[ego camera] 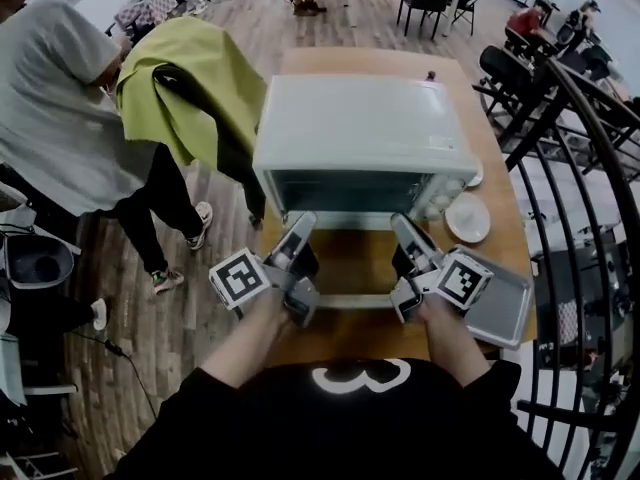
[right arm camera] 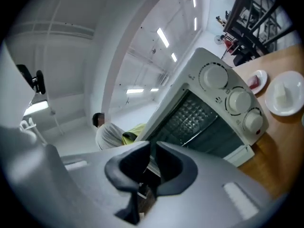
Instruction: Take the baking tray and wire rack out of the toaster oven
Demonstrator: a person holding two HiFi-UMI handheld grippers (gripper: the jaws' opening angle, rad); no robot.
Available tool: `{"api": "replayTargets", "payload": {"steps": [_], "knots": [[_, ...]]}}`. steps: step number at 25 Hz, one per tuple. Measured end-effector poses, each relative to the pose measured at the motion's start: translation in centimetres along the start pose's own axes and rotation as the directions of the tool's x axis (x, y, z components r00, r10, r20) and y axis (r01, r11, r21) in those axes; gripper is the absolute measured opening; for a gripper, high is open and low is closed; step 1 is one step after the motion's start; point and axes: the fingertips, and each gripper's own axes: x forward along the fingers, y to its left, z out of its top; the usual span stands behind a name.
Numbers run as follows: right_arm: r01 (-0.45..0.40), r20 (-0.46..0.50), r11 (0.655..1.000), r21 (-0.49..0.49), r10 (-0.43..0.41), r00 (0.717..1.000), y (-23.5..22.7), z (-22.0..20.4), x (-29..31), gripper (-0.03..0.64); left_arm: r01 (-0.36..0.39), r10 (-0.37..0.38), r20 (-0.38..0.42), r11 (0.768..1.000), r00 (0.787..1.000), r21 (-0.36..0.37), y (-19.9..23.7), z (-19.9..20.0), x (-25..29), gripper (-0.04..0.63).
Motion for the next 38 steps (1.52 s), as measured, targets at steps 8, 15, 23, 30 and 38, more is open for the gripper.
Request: {"api": "replayTargets", "payload": {"steps": [8, 15, 23, 30, 38], "knots": [[0.101, 0.115, 0.936, 0.339, -0.147, 0.982, -8.4, 0.1, 3.4, 0.160, -0.113, 0.115, 0.088, 0.993, 0.989, -0.031, 7.1, 2.8, 3.3, 0.192], [0.158, 0.143, 0.887, 0.434, -0.241, 0.960, -13.1, 0.0, 5.4, 0.164, -0.196, 0.206, 0.130, 0.977, 0.970, -0.087, 11.3, 4.1, 5.4, 0.204], [0.154, 0.191, 0.869, 0.470, -0.270, 0.944, -15.3, 1.5, 7.5, 0.164, -0.259, 0.273, 0.178, 0.961, 0.945, -0.099, 14.2, 5.8, 7.3, 0.195], [0.124, 0.221, 0.861, 0.493, -0.261, 0.940, -15.4, 2.1, 8.5, 0.111, -0.247, 0.260, 0.190, 0.965, 0.947, -0.089, 14.5, 6.0, 8.3, 0.138], [0.134, 0.221, 0.877, 0.462, -0.260, 0.940, -15.8, 2.3, 8.7, 0.011, -0.252, 0.258, 0.188, 0.966, 0.948, -0.056, 14.5, 6.2, 9.0, 0.041]]}}
